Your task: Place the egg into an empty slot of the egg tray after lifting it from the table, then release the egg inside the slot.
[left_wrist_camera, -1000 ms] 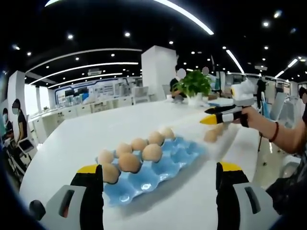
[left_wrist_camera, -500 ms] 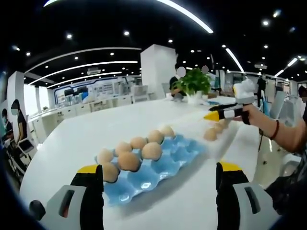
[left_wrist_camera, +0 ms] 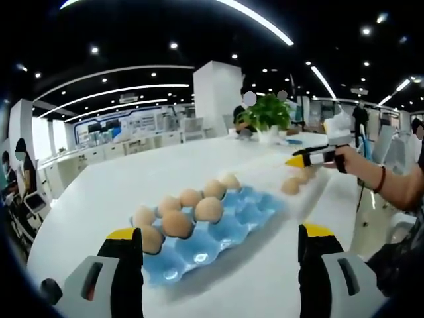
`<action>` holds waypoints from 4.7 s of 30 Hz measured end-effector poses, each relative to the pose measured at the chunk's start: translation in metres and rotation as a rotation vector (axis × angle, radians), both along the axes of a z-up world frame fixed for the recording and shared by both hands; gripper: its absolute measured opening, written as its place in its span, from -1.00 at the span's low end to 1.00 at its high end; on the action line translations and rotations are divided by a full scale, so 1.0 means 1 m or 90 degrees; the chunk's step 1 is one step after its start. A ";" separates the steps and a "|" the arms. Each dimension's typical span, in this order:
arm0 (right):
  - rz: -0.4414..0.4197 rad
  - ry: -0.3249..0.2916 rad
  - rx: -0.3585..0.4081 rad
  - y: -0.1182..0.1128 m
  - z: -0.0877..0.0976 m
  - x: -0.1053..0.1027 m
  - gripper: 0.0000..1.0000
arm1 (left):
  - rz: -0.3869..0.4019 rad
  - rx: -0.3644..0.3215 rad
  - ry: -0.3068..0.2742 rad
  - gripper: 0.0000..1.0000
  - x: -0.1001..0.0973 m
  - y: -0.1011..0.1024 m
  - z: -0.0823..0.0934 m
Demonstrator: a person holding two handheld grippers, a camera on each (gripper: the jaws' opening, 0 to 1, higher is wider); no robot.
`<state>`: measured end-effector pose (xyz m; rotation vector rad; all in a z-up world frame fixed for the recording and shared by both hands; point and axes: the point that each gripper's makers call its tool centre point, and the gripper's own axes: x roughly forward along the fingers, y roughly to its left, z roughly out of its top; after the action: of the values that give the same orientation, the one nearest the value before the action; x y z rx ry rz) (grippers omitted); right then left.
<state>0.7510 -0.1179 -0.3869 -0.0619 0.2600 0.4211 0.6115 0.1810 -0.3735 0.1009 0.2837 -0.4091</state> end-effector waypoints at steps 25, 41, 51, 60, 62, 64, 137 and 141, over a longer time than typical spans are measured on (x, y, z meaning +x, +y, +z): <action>-0.117 0.091 -0.042 -0.034 -0.023 0.013 -0.36 | 0.001 -0.011 -0.005 0.98 0.001 0.001 -0.001; -0.131 0.104 -0.031 -0.039 -0.022 0.018 -0.44 | 0.006 -0.010 0.004 0.96 0.004 0.003 -0.005; -0.131 0.095 -0.012 -0.039 -0.019 0.016 -0.44 | 0.009 -0.010 0.004 0.96 0.003 0.004 -0.005; -0.120 0.057 0.015 -0.039 -0.005 0.014 -0.44 | 0.006 -0.008 0.006 0.96 0.004 0.001 -0.005; -0.118 0.052 0.014 -0.039 -0.002 0.013 -0.44 | 0.003 -0.011 0.003 0.96 0.004 0.000 -0.004; -0.114 0.044 0.014 -0.037 0.001 0.011 -0.44 | 0.004 -0.015 0.000 0.96 0.003 0.000 -0.003; 0.153 0.002 0.028 0.130 0.021 -0.024 -0.44 | 0.019 -0.010 -0.005 0.96 -0.011 0.009 -0.001; 0.169 0.002 0.029 0.143 0.022 -0.028 -0.44 | 0.018 -0.011 -0.006 0.96 -0.011 0.008 0.000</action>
<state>0.7226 0.0248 -0.3652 -0.0508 0.2457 0.6909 0.6002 0.1891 -0.3740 0.0812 0.2719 -0.3836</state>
